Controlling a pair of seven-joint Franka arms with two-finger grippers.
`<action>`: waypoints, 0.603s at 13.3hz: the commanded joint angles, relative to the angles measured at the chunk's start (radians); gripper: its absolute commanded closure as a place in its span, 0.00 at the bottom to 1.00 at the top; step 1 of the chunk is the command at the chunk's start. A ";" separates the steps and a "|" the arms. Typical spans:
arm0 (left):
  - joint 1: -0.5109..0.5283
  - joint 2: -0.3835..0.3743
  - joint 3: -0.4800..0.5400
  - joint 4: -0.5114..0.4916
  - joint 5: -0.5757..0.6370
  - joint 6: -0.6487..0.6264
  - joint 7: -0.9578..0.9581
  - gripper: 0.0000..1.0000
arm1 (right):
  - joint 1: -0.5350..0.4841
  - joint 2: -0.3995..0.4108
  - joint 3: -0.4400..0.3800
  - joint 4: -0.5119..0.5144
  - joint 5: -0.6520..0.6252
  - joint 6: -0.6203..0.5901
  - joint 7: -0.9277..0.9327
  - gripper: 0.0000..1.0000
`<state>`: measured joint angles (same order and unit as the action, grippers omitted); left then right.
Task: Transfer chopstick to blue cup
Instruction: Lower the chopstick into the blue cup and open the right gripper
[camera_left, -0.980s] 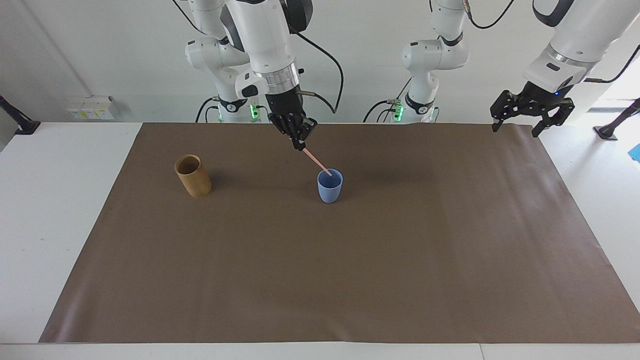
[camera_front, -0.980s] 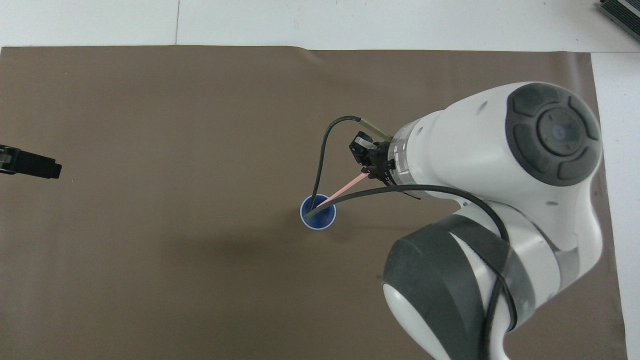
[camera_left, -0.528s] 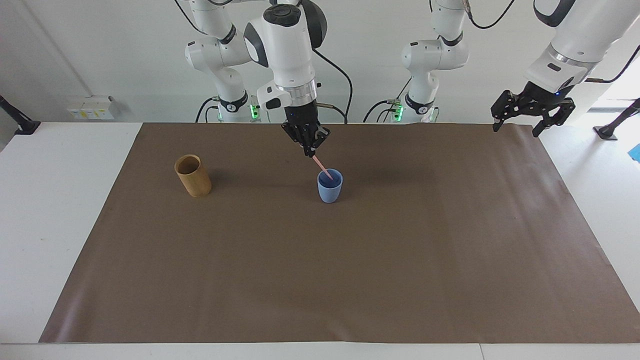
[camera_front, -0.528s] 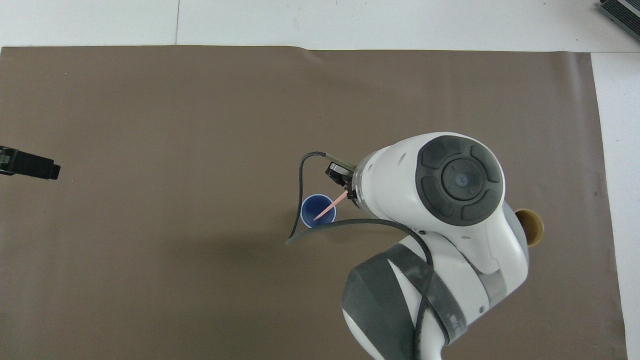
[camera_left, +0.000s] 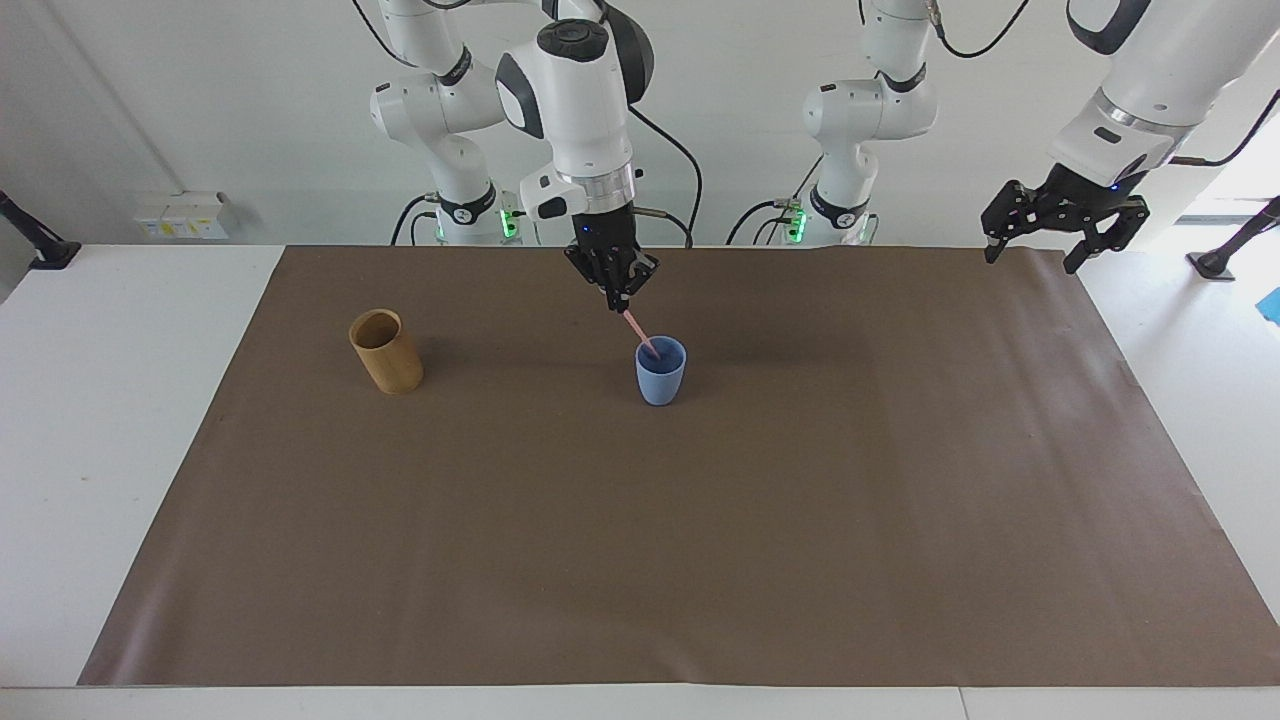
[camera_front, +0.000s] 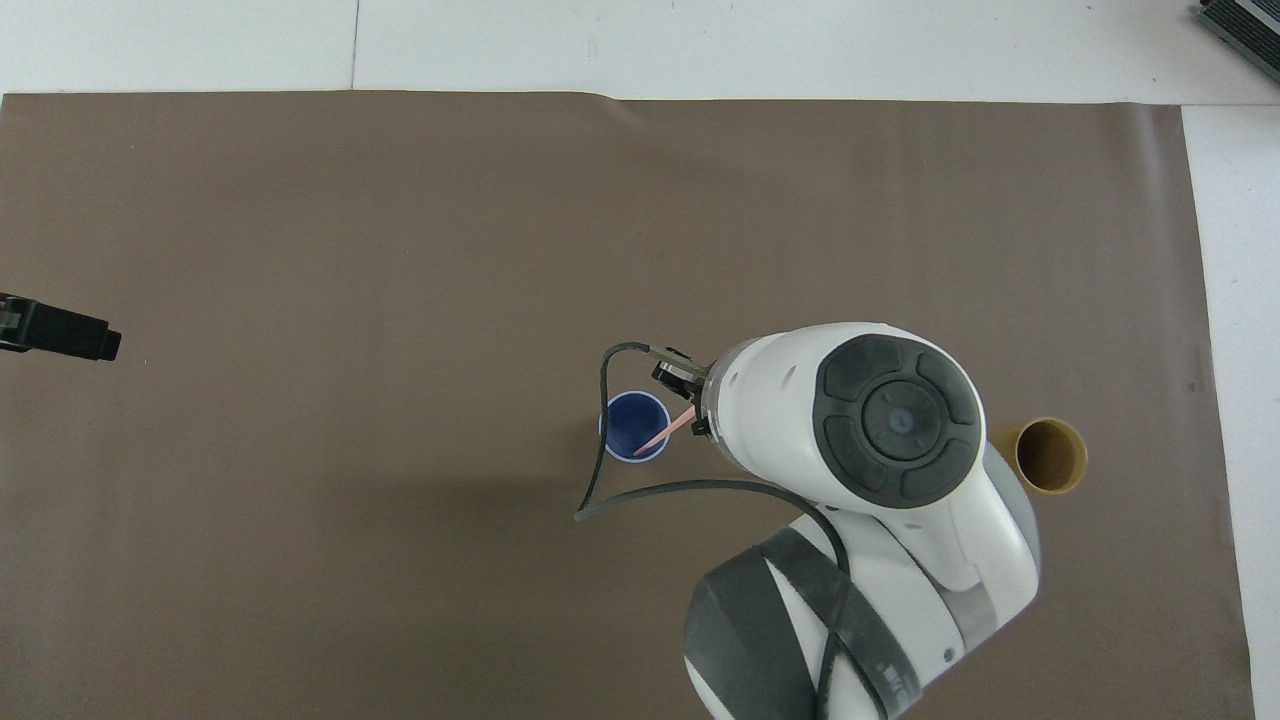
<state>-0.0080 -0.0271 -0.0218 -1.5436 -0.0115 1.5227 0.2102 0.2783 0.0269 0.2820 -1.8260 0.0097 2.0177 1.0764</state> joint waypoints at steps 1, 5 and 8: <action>0.115 -0.024 -0.097 -0.020 0.010 -0.007 0.000 0.00 | -0.002 -0.024 0.003 -0.019 -0.037 0.006 0.040 0.48; 0.162 -0.019 -0.161 -0.018 0.010 -0.007 -0.002 0.00 | -0.008 -0.025 0.000 0.011 -0.039 -0.002 0.069 0.26; 0.080 -0.016 -0.072 -0.012 0.010 -0.009 -0.003 0.00 | -0.048 -0.054 -0.012 0.033 -0.039 -0.056 0.033 0.06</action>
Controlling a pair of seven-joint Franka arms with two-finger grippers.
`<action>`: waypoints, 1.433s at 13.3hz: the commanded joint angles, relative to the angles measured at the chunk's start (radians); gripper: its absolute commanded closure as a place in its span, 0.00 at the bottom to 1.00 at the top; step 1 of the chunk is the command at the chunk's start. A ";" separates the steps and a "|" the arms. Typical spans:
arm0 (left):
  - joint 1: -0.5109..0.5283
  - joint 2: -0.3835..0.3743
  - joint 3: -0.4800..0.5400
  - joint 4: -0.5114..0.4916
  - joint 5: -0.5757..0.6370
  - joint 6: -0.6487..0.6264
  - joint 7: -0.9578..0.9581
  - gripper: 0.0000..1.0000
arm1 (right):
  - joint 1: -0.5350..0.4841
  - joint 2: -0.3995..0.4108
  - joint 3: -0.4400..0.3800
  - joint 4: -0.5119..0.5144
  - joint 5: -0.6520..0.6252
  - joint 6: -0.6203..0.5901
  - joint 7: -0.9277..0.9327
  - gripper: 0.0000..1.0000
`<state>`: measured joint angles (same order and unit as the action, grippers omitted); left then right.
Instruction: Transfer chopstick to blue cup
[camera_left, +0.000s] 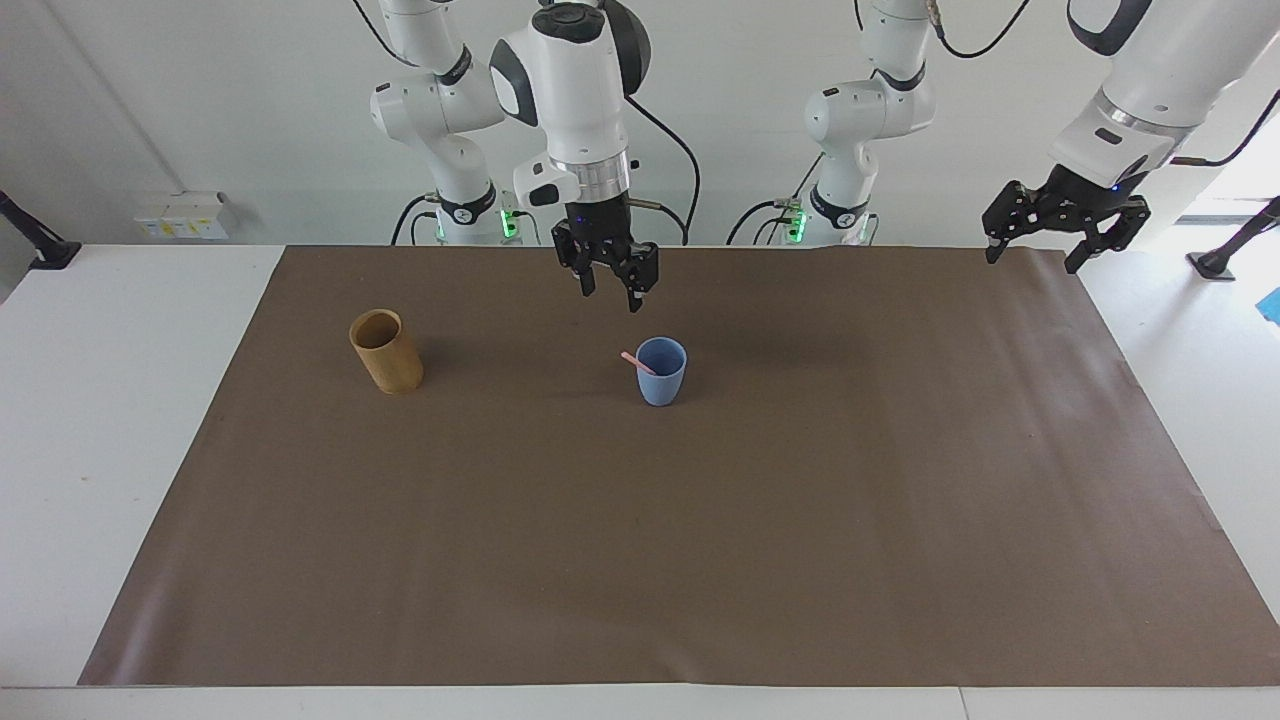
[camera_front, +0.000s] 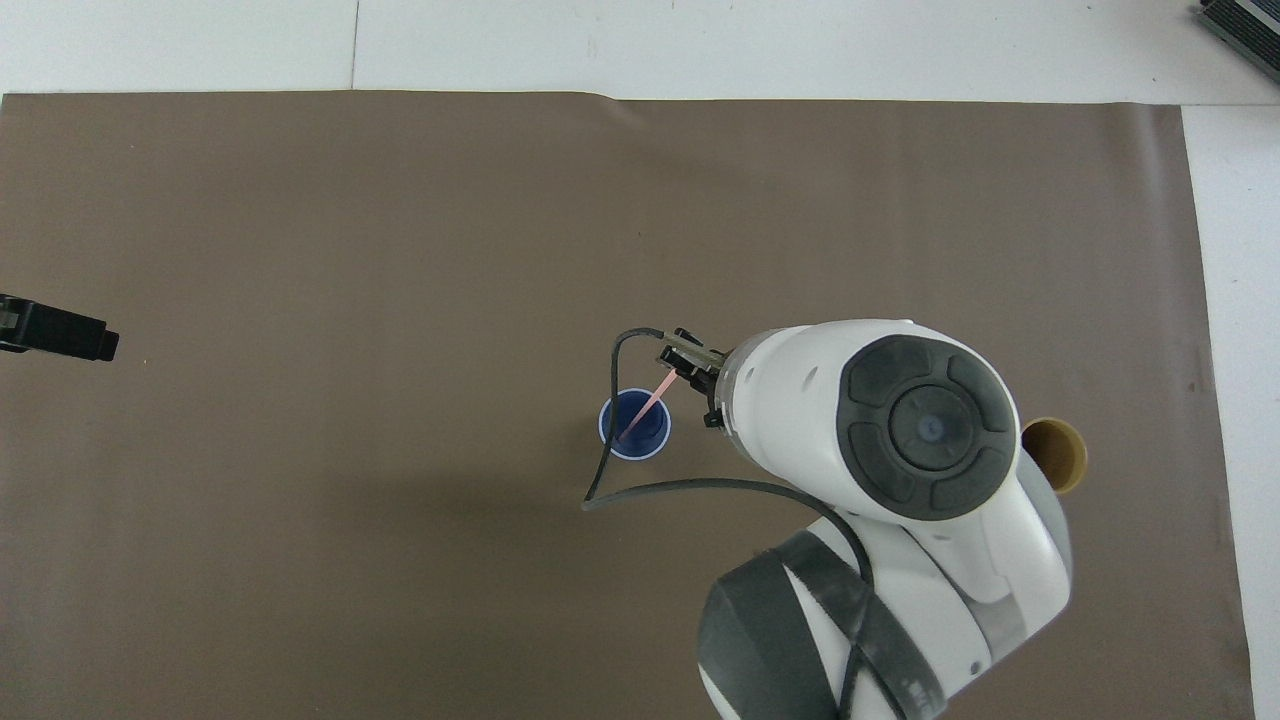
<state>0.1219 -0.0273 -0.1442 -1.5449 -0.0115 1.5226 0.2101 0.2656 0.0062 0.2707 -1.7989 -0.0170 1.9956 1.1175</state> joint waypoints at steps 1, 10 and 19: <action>-0.053 -0.016 0.051 -0.011 0.010 -0.009 -0.005 0.00 | -0.076 -0.063 0.004 0.004 -0.011 -0.064 -0.060 0.02; -0.058 -0.023 0.084 -0.012 0.008 -0.015 -0.003 0.00 | -0.232 -0.103 -0.074 0.115 0.011 -0.351 -0.779 0.00; -0.028 -0.023 0.052 -0.009 0.008 -0.027 0.002 0.00 | -0.293 -0.078 -0.128 0.199 0.009 -0.472 -1.108 0.00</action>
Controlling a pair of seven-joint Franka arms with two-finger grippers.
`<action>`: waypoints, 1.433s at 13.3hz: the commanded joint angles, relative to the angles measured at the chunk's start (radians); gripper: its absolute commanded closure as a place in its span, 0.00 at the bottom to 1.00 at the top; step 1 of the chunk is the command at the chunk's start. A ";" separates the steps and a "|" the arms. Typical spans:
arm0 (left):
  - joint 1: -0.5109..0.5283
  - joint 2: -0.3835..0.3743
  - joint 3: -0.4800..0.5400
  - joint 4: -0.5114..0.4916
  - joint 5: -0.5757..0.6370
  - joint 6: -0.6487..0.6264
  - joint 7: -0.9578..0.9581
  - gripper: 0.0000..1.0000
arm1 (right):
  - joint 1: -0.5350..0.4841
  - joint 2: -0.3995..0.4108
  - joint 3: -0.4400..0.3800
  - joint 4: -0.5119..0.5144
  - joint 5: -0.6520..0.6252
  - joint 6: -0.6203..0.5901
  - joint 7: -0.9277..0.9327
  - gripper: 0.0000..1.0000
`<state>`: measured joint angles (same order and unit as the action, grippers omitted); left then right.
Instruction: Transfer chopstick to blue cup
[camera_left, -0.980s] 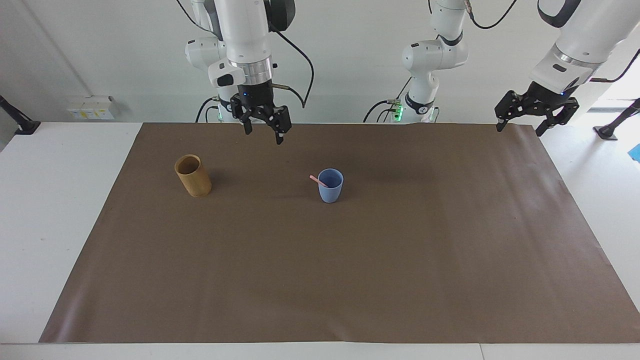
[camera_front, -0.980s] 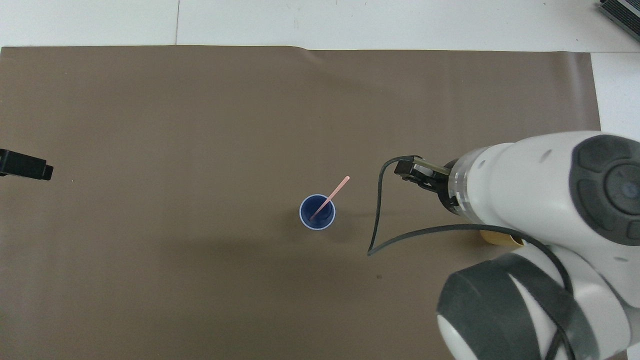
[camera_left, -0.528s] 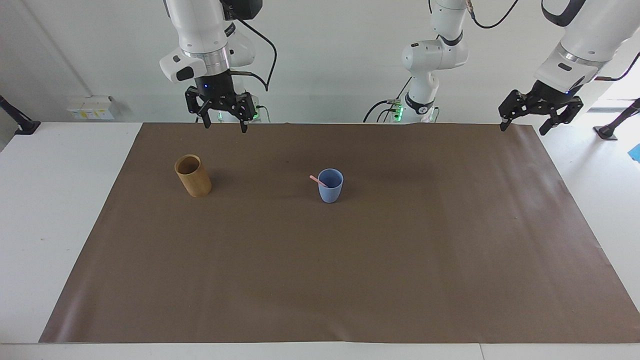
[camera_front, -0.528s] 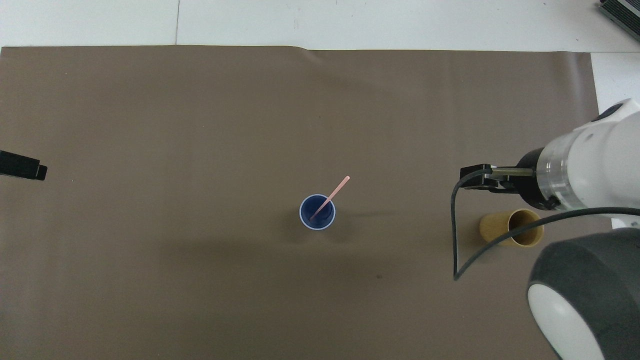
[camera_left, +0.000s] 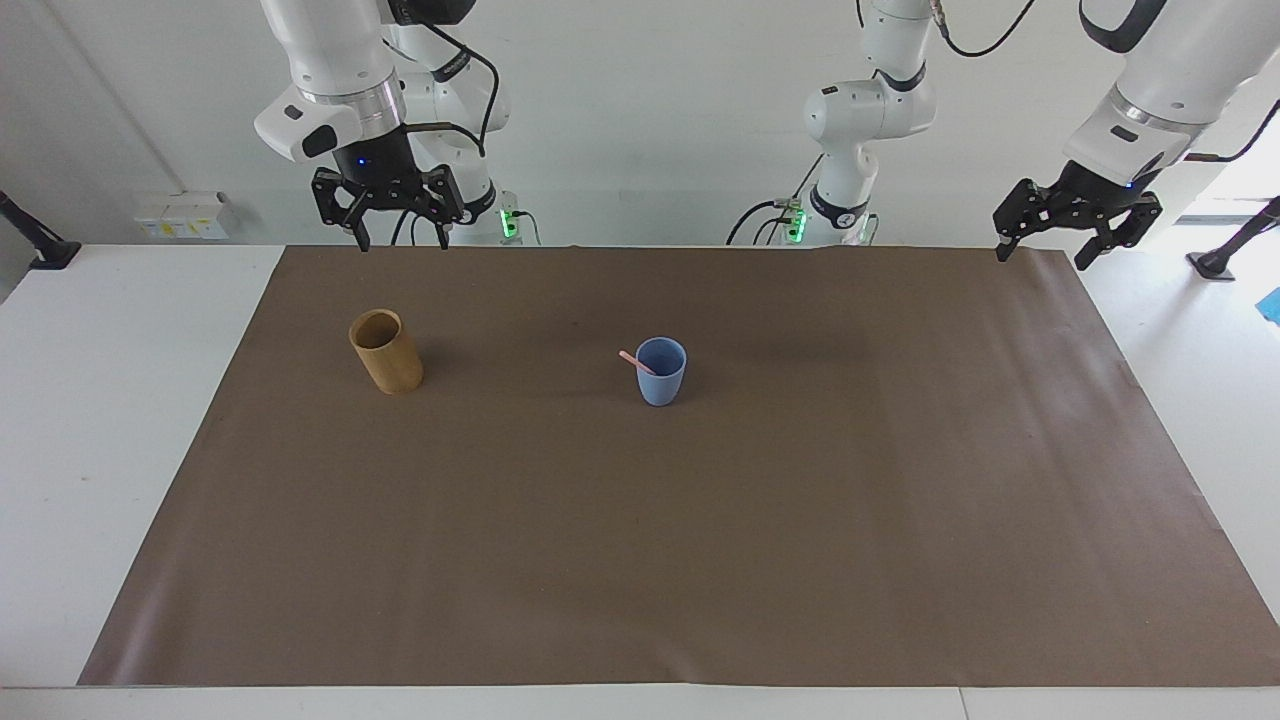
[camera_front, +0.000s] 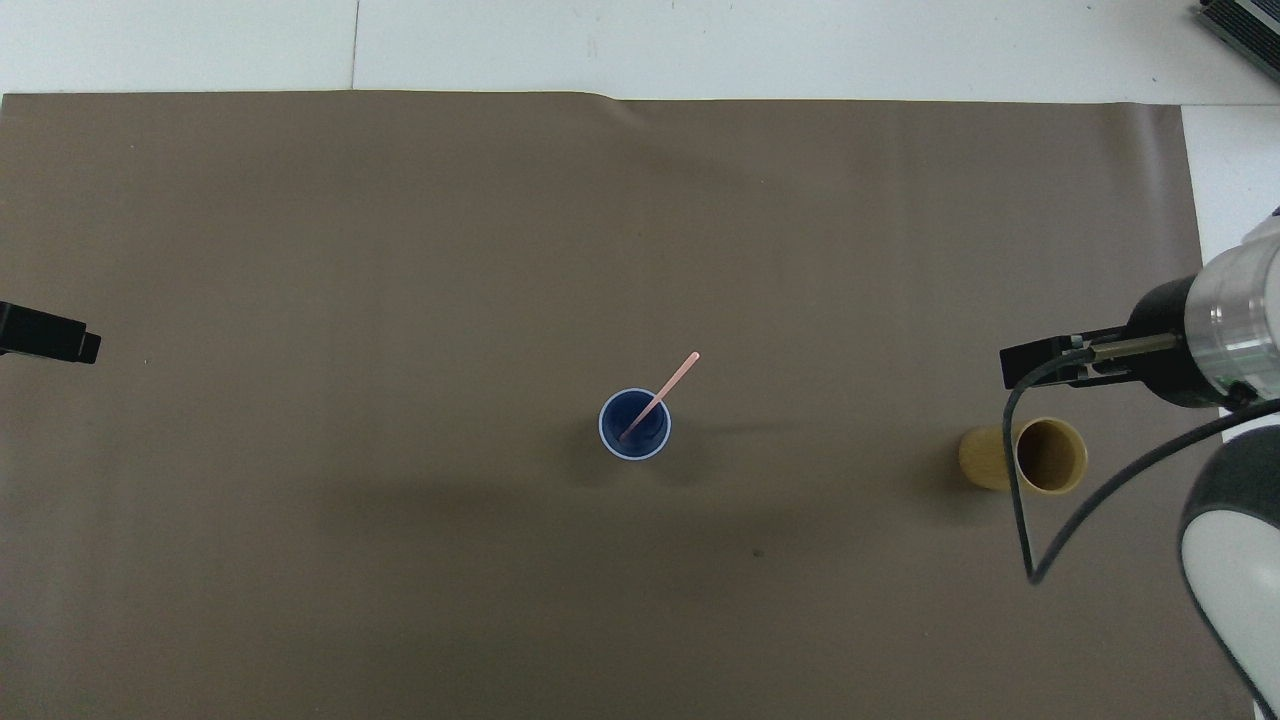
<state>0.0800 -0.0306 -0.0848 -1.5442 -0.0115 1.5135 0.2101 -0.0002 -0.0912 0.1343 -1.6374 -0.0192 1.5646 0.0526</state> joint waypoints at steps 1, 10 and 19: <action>0.018 -0.020 -0.007 -0.010 0.008 -0.018 0.002 0.00 | -0.029 0.022 0.010 0.039 0.001 -0.069 -0.043 0.00; 0.020 -0.020 -0.004 -0.010 0.008 -0.018 0.002 0.00 | -0.027 0.050 -0.012 0.096 0.010 -0.086 -0.031 0.00; 0.020 -0.020 -0.004 -0.010 0.008 -0.018 0.002 0.00 | -0.027 0.050 -0.015 0.096 0.012 -0.086 -0.031 0.00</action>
